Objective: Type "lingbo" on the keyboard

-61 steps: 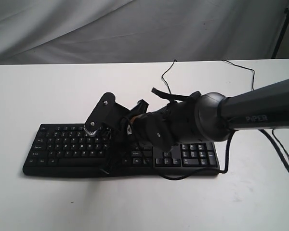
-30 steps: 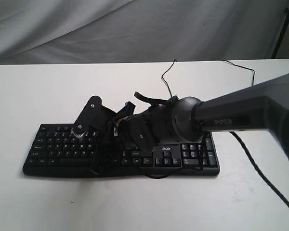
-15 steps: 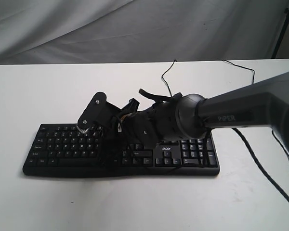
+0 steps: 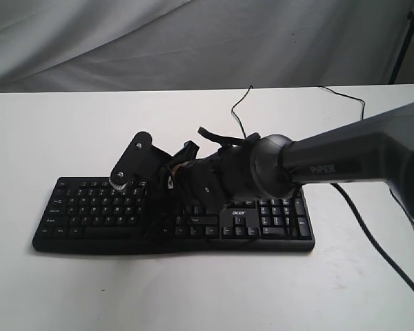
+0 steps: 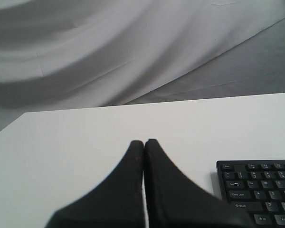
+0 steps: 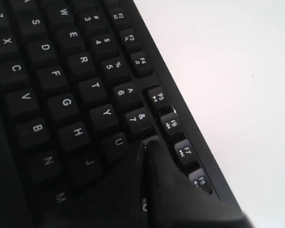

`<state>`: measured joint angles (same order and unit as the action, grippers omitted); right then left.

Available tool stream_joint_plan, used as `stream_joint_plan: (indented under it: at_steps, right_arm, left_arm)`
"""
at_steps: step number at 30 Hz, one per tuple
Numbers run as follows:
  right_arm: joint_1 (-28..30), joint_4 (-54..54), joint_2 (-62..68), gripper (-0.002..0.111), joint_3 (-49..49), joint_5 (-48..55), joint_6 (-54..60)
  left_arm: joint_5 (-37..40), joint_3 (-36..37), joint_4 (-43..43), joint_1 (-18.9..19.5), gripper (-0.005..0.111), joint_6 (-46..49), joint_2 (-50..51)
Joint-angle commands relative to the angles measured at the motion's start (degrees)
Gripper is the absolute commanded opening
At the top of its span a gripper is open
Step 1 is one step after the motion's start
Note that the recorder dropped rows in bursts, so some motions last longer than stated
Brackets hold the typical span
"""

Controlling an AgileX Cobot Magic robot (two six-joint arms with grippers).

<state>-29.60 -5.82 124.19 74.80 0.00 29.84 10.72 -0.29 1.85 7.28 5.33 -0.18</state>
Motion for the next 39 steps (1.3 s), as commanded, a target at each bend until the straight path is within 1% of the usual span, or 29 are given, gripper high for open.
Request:
stream_joint_plan:
  at_steps: [1, 9, 19, 39]
  right_arm:
    - [0.44, 0.54, -1.97, 0.000, -0.01, 0.68, 0.14]
    - [-0.24, 0.78, -3.98, 0.000, -0.01, 3.12, 0.14]
    - [-5.15, 1.35, -4.92, 0.000, -0.01, 5.27, 0.14]
    - [-5.16, 1.88, -2.23, 0.000, -0.01, 3.87, -0.29]
  left_arm:
    - [-0.25, 0.29, -0.03, -0.22, 0.001, -0.16, 0.18]
    - [-0.25, 0.29, -0.03, -0.22, 0.001, -0.16, 0.18]
    - [-0.25, 0.29, -0.03, -0.22, 0.001, -0.16, 0.18]
    - [-0.25, 0.29, -0.03, -0.22, 0.001, -0.16, 0.18]
